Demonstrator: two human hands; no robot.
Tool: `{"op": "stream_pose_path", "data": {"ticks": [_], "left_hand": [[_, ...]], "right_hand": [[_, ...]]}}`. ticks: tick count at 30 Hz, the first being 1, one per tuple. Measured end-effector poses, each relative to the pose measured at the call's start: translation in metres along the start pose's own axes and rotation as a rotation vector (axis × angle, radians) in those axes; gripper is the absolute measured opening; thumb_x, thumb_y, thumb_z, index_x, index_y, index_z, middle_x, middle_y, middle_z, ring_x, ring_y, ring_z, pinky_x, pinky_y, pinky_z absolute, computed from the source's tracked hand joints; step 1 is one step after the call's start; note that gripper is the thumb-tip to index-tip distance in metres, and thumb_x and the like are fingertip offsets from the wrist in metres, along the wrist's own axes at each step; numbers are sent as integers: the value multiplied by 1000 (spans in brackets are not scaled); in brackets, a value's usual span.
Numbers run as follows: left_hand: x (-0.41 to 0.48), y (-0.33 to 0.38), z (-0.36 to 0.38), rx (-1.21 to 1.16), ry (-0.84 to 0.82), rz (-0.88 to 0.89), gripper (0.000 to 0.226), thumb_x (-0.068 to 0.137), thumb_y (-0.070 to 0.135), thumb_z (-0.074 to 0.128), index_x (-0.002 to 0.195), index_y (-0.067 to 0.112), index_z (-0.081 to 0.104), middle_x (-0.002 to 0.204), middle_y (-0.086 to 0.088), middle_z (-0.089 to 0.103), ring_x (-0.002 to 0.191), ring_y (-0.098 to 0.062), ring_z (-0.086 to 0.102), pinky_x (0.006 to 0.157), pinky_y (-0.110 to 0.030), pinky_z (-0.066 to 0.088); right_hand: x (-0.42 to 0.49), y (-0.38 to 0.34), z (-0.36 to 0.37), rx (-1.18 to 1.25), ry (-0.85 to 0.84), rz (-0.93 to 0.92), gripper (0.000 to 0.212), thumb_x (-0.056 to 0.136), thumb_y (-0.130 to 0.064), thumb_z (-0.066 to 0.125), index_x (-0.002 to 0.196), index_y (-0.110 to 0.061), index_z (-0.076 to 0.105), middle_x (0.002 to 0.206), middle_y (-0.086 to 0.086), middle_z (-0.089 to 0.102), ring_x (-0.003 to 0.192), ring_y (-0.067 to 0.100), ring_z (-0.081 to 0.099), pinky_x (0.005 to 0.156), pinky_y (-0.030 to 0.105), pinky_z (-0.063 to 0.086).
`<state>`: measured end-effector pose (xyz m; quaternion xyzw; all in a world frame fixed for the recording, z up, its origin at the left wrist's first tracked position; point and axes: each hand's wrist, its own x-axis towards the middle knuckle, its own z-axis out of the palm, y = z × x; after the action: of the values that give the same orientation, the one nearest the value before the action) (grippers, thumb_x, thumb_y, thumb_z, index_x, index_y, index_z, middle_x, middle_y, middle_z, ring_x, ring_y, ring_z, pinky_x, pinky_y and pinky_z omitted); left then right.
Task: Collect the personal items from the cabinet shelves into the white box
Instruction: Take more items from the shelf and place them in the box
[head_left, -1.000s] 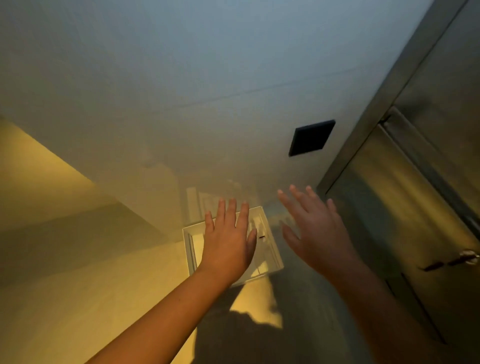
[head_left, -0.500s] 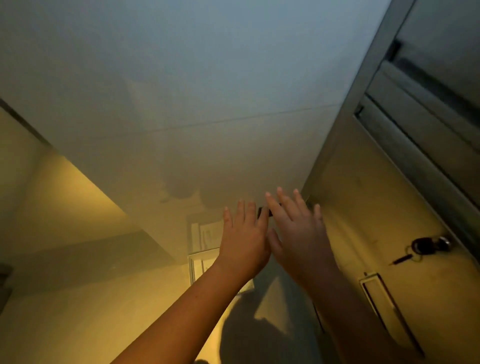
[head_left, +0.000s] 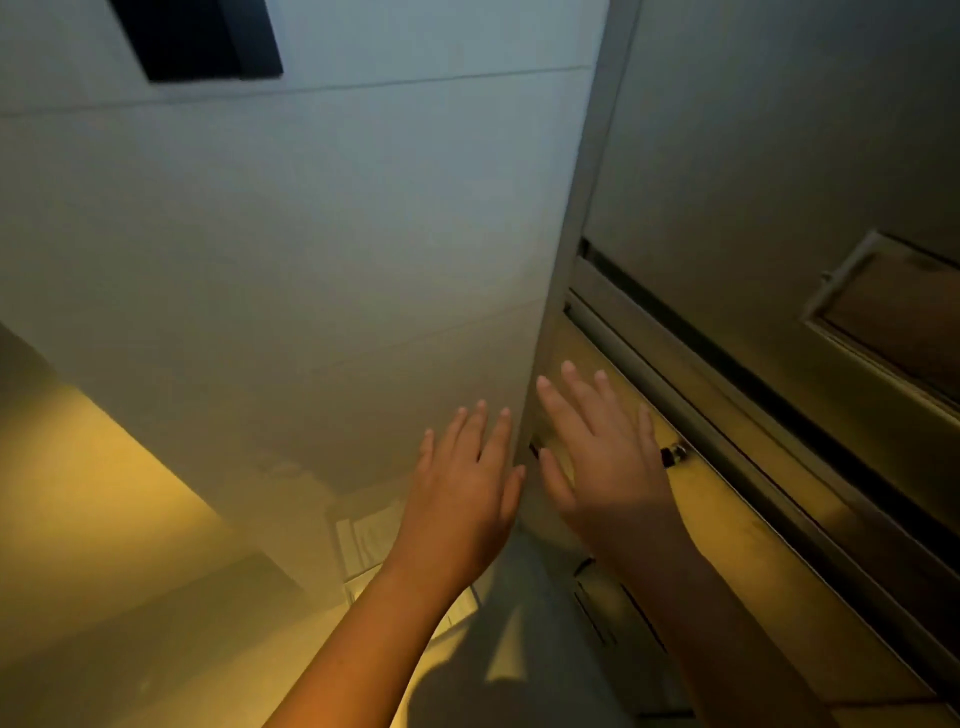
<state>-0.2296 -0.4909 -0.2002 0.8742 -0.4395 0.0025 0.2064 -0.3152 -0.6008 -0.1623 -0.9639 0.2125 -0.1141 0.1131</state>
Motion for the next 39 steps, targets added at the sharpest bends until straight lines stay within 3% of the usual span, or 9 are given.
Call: {"op": "stream_pose_path", "data": {"ticks": [3,8,12,16,22,30,39], "left_hand": [[-8,0,-15,-138,-25,116,55,97,40,31,147,25,11,155,-1,9,141,-13,1,107,-30,-9],[-30,-1,-31,-141,-58,293,54,96,32,41,145,18,23,152,-7,21,141,-22,12,112,-40,1],[-47,15,-35,-88,-206,458,56,97,41,29,147,25,10,156,0,7,142,-16,-3,112,-40,-6],[-70,45,-40,-130,-250,656,57,97,42,28,147,26,7,156,1,5,141,-15,-7,111,-39,-8],[-118,103,-43,-171,-279,908,59,97,41,28,147,26,1,156,0,2,141,-15,-8,110,-39,-10],[-233,195,-42,-232,-319,1230,59,96,41,31,146,27,4,156,0,5,142,-18,-6,109,-42,-10],[-426,302,-44,-314,-392,1491,59,96,40,33,146,28,4,156,2,6,141,-17,-6,103,-40,-15]], "right_hand": [[-29,-17,-7,8,80,146,61,93,-30,44,146,-30,14,156,-4,5,142,17,-3,111,45,0],[-74,-47,-5,-55,98,390,62,93,-32,43,146,-32,10,156,-5,0,142,16,-7,112,44,-1],[-112,-64,-13,-54,147,564,64,93,-34,44,146,-34,8,156,-7,-4,141,14,-10,111,43,-4],[-159,-73,-32,-108,216,702,62,93,-34,44,145,-34,10,155,-8,-3,141,14,-10,110,40,-8],[-247,-88,-51,-165,314,927,60,93,-32,45,145,-33,15,155,-8,2,141,15,-6,112,44,-1],[-396,-114,-80,-294,445,1231,54,92,-30,49,142,-27,31,153,-7,20,142,21,8,111,50,9],[-612,-155,-117,-368,448,1539,54,94,-37,40,144,-32,22,154,-8,18,142,18,9,112,48,11]]}}
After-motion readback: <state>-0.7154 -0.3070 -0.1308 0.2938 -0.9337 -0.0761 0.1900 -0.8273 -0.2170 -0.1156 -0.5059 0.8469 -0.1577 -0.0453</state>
